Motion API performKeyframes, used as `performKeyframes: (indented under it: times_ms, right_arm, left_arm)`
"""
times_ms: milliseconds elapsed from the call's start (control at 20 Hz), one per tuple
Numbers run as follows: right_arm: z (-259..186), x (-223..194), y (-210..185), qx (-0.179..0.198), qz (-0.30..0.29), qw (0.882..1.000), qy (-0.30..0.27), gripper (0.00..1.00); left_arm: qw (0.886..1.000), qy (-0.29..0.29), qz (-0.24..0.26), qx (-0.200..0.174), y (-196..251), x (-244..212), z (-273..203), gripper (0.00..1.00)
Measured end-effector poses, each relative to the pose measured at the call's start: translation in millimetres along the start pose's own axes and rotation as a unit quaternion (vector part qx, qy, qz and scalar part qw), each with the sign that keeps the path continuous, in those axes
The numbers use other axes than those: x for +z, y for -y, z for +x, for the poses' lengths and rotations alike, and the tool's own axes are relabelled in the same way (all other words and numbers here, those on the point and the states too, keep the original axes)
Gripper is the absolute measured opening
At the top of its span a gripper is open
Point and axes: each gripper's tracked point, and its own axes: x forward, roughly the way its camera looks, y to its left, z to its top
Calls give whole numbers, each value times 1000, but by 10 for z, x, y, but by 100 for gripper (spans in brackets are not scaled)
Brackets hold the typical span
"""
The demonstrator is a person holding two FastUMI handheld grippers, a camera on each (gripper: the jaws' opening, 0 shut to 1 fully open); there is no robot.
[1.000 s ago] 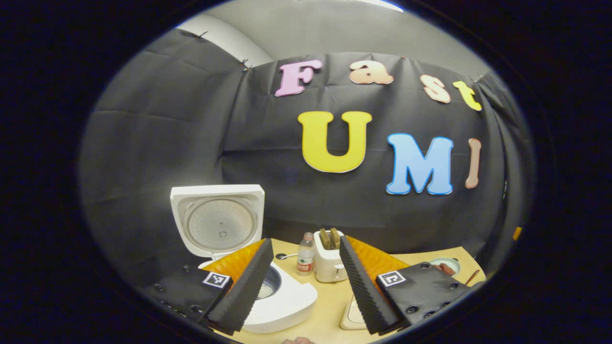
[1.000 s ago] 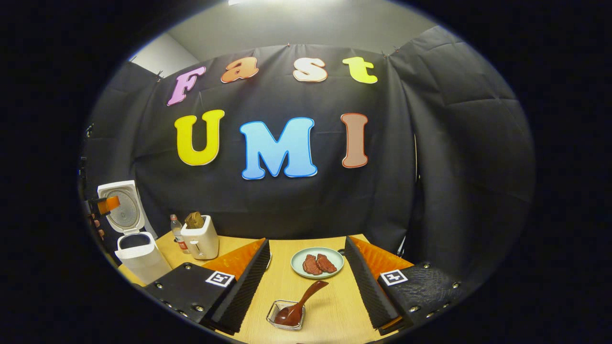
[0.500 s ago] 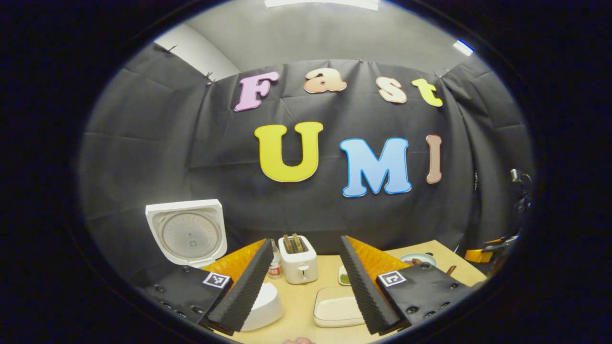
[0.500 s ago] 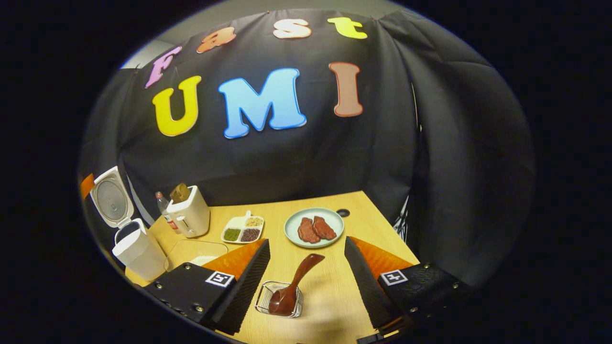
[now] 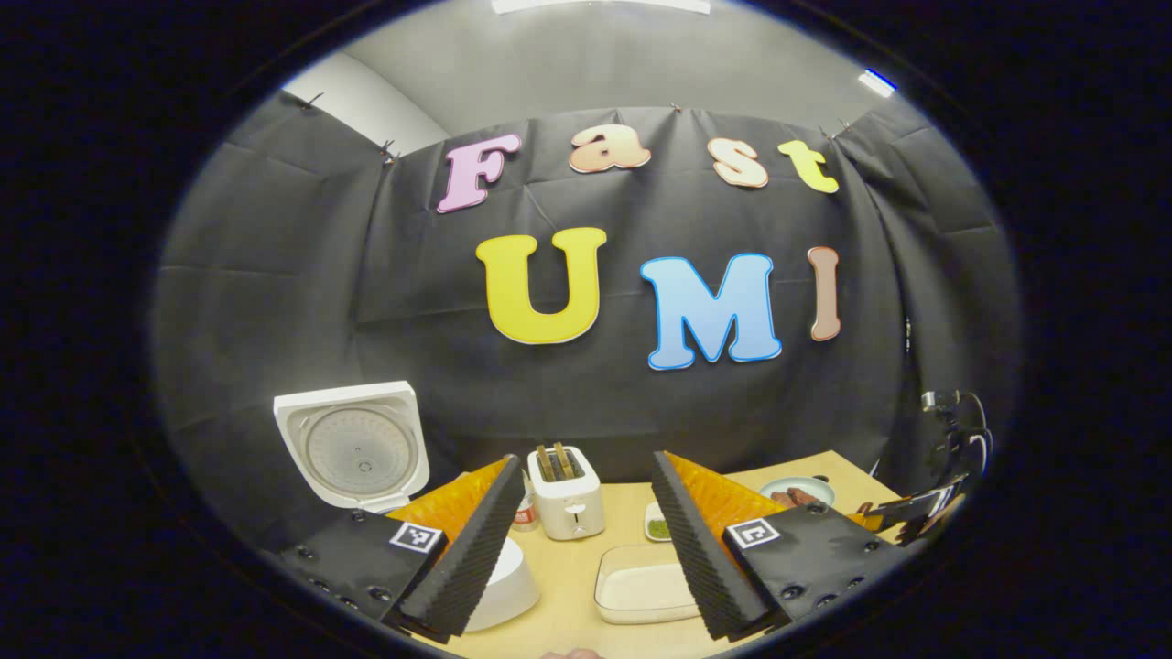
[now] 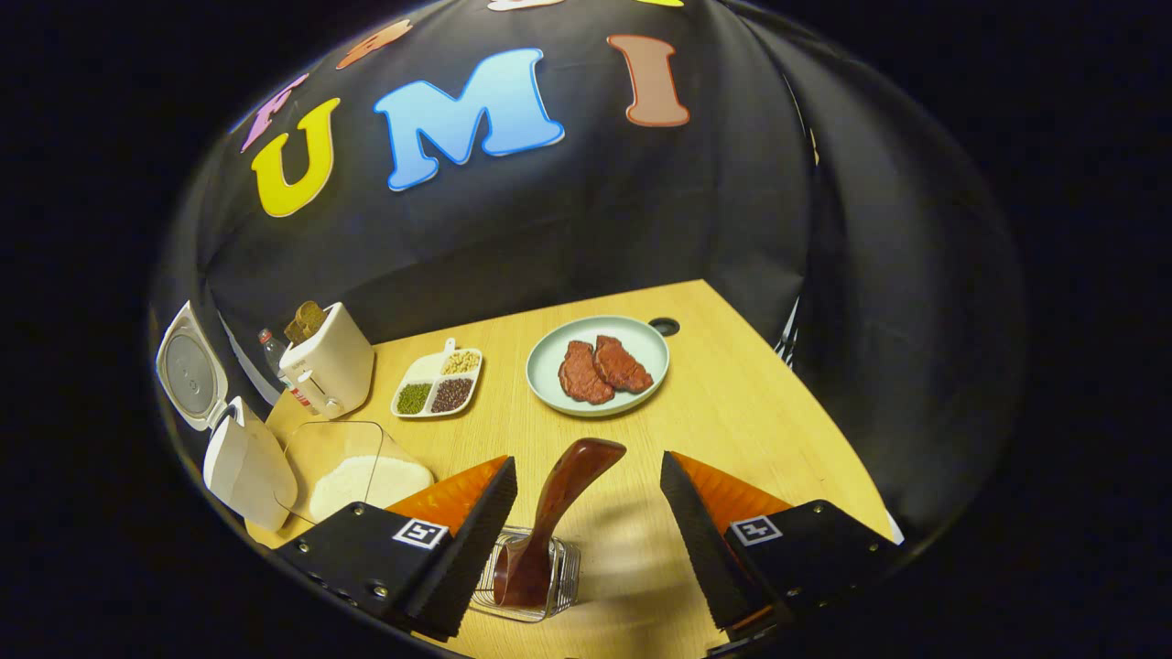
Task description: Close the left gripper, press the button to open the rice cooker; take a wooden spoon from the chopstick holder with the right hand, scoop a spoonful of rice and pour it into the rice cooker, then put the wooden spoon back into the chopstick holder.
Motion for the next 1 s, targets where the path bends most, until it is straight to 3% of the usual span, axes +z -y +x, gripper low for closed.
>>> performKeyframes:
  times_ms: [100, 300, 450, 550, 600, 650, 900, 1000]
  right_arm:
    - [162, -65, 7, 2, 18, 1000, -19, 95]
    - [271, -103, -107, 26, 35, 998, -33, 70]
    - [286, -72, -225, 55, 41, 997, -27, 31]
    - [262, -40, -339, 65, 49, 996, -22, 17]
    - [172, -64, -327, 63, 52, 996, -20, 17]
    - [111, -48, -382, 62, 49, 997, -17, 10]
    - [-281, 128, -567, 73, -10, 996, 42, 10]
    - [-368, 189, -662, 71, -20, 996, 45, 4]
  left_arm:
    - [1000, -3, 0, 4, -37, -30, 15, 99]
    - [1000, -8, -2, 3, -73, -78, 57, 99]
    - [1000, -3, -11, 3, -95, -59, 96, 99]
    - [1000, 7, -12, 0, -108, -6, 101, 99]
    - [1000, 6, -11, -3, -111, -29, 109, 98]
    - [1000, 4, -11, -5, -115, -42, 119, 98]
    - [1000, 6, -13, -15, -157, -56, 118, 99]
    - [1000, 8, -15, -19, -194, -49, 97, 99]
